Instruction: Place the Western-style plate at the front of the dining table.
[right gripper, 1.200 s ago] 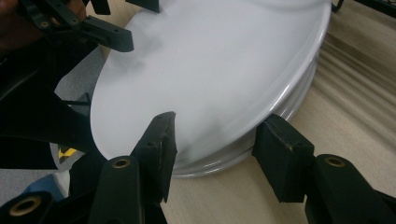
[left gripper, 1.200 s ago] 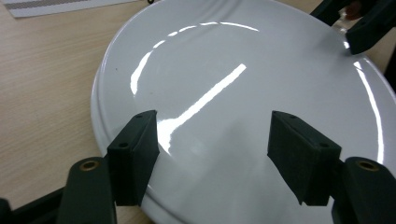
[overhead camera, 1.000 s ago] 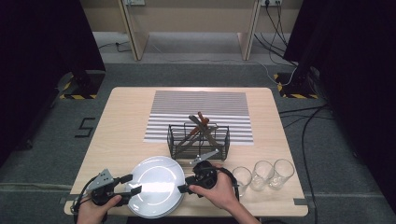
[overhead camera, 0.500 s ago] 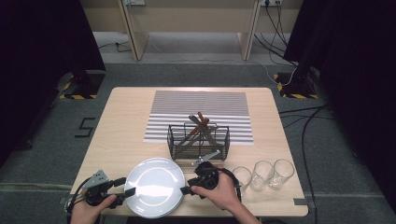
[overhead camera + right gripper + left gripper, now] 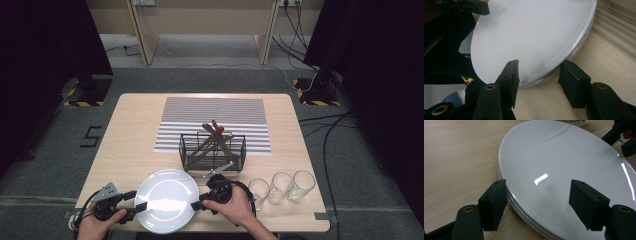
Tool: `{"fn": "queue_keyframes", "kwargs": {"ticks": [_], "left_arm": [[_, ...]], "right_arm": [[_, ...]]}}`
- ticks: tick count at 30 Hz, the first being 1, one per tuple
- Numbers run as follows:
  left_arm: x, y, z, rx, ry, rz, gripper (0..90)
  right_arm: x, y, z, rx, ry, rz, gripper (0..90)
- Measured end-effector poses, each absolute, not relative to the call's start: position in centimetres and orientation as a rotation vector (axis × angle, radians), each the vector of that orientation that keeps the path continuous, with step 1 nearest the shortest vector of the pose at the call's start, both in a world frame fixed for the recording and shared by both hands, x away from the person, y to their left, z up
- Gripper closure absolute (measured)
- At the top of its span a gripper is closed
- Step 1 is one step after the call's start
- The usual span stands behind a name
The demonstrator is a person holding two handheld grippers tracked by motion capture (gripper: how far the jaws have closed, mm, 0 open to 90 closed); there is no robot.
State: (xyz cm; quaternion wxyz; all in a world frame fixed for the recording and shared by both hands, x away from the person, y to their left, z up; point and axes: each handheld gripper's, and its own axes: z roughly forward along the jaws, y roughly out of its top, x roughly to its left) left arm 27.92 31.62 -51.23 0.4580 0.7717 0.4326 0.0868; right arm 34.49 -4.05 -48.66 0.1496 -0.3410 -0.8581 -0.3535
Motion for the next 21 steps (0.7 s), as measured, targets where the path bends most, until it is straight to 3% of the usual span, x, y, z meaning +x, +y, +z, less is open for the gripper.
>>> {"fn": "queue_keyframes", "kwargs": {"ticks": [21], "left_arm": [[28.3, 31.0, -51.3, 1.904, 1.079, 0.239, 32.4]], "right_arm": [[36.5, -0.7, -48.3, -0.970, -2.442, -1.040, 55.4]]}}
